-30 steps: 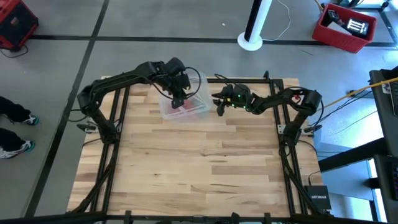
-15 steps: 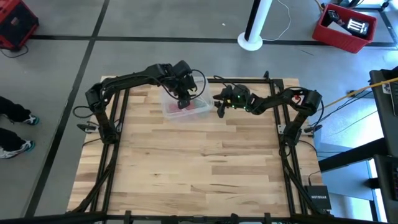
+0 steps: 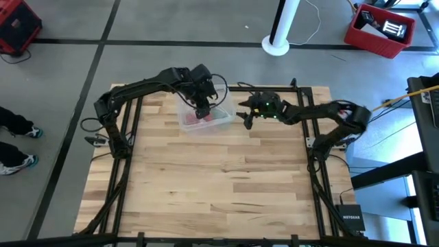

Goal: Roll bandage
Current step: Close the transparent bin, then return to Home Position

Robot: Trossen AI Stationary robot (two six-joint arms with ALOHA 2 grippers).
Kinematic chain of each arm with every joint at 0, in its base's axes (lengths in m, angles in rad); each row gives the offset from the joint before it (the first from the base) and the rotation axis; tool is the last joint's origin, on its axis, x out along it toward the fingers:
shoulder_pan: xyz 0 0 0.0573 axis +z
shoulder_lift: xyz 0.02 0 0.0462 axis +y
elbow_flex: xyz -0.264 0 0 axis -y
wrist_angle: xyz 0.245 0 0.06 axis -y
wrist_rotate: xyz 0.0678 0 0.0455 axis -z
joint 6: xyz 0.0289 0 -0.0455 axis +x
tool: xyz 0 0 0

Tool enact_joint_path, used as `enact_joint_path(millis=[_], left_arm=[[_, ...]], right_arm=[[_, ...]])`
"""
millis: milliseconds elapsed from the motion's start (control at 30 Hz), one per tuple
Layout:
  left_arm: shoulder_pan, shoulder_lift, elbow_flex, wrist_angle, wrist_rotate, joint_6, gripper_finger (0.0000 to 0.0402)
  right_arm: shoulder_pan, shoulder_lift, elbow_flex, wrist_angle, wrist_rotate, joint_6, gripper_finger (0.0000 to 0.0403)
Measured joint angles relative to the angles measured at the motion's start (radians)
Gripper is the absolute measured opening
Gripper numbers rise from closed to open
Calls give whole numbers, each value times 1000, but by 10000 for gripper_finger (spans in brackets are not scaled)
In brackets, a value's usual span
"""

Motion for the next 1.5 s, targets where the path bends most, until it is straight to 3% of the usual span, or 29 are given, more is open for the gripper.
enact_joint_path(millis=[233,400,600,800,967,1167,1333,1500], left_arm=[[-22,-129,26,3,-188,-2,186],[-99,-280,-19,72,-244,-19,153],[-291,-517,-290,288,-345,-60,79],[-441,-767,-679,584,-408,-157,14],[-488,-967,-972,788,-434,-258,5],[-493,-1210,-1230,990,-398,-228,2],[-490,-1405,-1391,1011,-399,-281,4],[-491,-1557,-1465,1011,-398,-323,1]], right_arm=[[0,-294,0,-268,91,-53,266],[1,-499,0,-358,32,-24,264],[2,-703,0,-530,-96,123,206],[52,-808,-80,-522,0,156,95],[74,-852,-141,-510,-13,184,10],[72,-994,-229,-423,-59,229,19],[72,-1096,-322,-346,-57,268,6],[72,-1188,-408,-345,-65,319,7]])
